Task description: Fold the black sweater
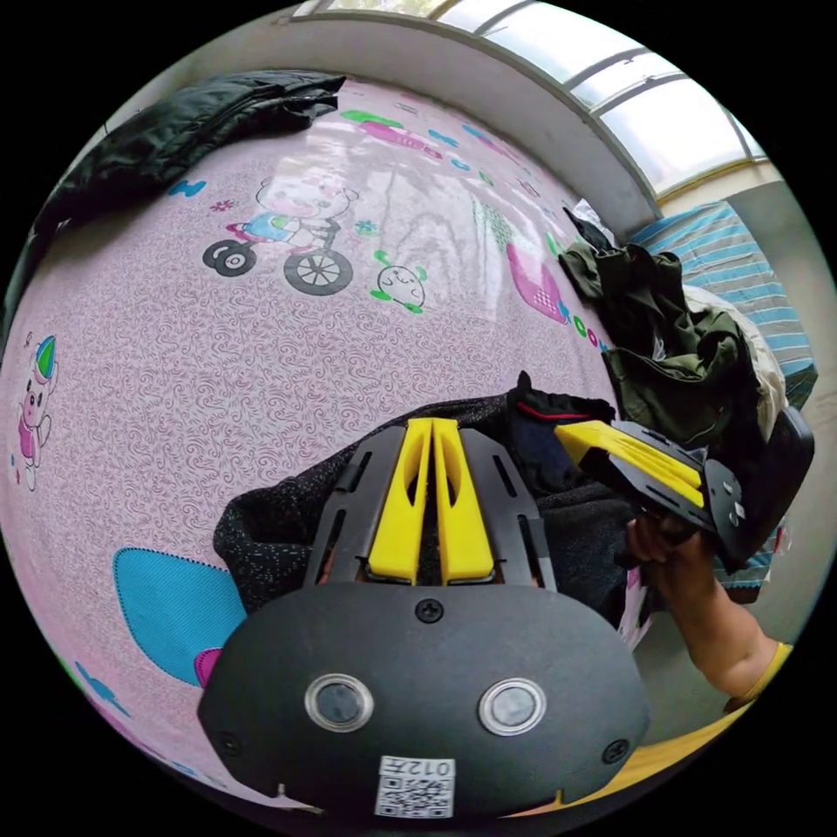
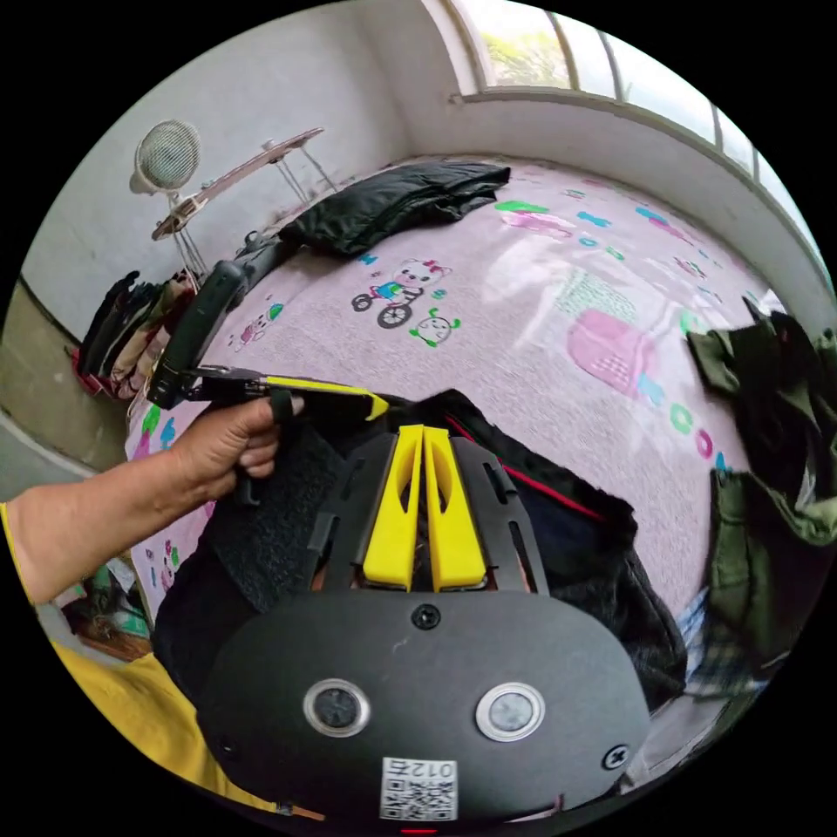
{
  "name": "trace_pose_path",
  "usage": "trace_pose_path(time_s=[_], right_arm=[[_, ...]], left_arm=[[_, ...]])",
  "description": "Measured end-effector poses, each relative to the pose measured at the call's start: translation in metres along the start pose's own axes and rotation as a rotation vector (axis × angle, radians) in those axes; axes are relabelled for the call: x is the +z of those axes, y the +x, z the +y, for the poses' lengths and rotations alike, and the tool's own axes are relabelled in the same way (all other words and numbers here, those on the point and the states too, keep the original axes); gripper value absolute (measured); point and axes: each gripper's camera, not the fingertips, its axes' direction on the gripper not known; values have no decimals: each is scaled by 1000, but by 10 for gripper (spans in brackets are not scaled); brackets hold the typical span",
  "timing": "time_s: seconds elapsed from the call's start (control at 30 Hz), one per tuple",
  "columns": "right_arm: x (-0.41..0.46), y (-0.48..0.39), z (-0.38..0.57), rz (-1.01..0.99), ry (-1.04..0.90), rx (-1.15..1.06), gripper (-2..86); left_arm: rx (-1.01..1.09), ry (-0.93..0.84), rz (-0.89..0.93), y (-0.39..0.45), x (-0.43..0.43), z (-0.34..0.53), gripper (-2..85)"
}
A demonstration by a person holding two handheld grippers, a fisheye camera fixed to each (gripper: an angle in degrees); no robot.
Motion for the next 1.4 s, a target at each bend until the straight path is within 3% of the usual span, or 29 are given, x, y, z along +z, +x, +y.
trace_pose_path(time_s=[0.17,0.37,0.6,0.7,0.87,0.93,1.07,1.2,1.3,1.4], right_arm=[[41,2,-4,103,-126,-46,0],[31,30,9,27,-60,43,0],[4,44,-3,-4,18,72,0],[17,63,-3,22,-44,114,0],[-25,116,17,-101,107,333,2],[-75,137,44,-127,261,365,4],[-122,175,90,38,281,537,5],[-119,202,103,94,146,554,4],[-103,220,98,262,62,587,2],[-117,238,103,188,138,623,0]], left_arm=[[-63,44,141,-32,-1,1,-2],[-100,111,311,-64,2,5,-2],[-103,132,349,-73,4,4,-3],[-102,137,359,-73,5,4,-2],[-112,133,394,-73,10,3,-2],[-111,133,396,-71,11,3,-2],[-109,134,396,-63,14,4,-3],[-113,131,409,-55,18,6,-2],[-111,131,403,-44,21,8,-1],[-102,135,384,-31,23,10,0]])
